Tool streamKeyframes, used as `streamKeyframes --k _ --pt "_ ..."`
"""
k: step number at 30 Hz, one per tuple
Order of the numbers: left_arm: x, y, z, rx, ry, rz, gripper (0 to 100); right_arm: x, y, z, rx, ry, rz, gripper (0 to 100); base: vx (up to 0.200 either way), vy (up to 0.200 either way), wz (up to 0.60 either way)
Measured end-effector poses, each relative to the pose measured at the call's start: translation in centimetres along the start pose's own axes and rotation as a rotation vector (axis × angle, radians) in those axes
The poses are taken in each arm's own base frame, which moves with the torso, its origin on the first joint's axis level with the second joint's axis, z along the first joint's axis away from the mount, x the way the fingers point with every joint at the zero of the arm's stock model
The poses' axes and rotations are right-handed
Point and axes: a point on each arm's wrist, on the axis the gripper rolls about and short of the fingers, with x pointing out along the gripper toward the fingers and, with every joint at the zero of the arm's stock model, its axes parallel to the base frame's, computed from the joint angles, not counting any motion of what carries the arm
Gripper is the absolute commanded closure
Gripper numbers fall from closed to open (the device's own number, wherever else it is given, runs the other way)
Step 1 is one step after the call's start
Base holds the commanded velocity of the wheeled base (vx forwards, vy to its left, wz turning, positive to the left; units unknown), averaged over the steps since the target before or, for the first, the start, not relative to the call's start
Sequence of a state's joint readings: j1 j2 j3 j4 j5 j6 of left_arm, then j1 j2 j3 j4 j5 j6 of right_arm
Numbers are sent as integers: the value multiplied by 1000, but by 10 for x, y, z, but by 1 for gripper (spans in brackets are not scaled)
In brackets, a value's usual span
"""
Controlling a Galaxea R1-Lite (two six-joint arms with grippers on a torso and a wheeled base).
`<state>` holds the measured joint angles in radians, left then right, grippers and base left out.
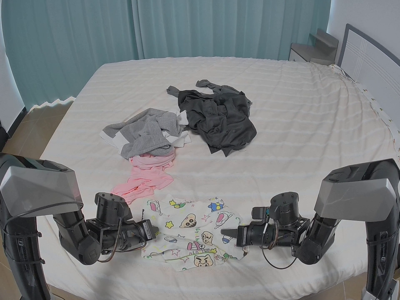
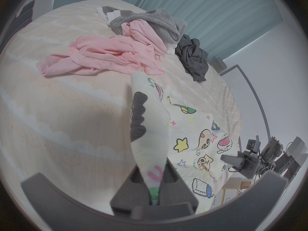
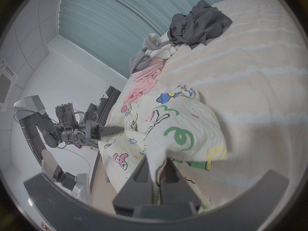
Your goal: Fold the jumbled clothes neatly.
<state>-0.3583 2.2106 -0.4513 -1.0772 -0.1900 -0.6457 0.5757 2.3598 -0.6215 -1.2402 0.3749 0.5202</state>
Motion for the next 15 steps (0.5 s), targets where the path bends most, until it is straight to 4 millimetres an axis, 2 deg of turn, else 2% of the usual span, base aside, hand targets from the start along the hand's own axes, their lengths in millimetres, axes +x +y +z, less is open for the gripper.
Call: streamKeyframes --k 15 --pt "-2 8 -15 7 61 27 100 -3 -8 -14 55 49 -42 100 0 0 0"
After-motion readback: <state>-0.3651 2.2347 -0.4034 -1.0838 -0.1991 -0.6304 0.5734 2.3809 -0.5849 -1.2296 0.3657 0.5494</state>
